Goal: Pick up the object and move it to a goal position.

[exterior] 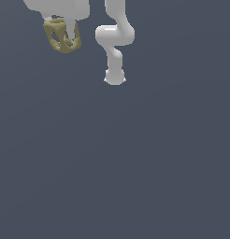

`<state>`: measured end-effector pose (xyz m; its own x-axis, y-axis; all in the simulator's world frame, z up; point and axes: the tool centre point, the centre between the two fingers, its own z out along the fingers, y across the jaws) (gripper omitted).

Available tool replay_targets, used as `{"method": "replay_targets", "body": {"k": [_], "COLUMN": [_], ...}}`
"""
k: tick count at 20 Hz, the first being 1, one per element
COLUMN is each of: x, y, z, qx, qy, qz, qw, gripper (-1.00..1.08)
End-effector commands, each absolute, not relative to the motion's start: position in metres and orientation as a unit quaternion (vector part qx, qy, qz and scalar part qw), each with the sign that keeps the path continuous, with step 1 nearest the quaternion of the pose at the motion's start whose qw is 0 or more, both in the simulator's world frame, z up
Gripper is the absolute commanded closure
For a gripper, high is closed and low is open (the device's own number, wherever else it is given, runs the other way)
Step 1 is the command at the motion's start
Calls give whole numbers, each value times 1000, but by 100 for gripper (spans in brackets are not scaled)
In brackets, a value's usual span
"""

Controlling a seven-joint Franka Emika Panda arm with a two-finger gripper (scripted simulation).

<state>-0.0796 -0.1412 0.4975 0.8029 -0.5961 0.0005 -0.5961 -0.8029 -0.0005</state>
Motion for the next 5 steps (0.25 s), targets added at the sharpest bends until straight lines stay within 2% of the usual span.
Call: {"method": "replay_targets", "body": {"k": [1, 5], "x": [-79, -79], "y": [-144, -145], "z": [503, 505], "qx": [-950, -950], "qy": [314, 314], "qz": [0, 0], "qw": [0, 0], "gripper": [108, 108]}}
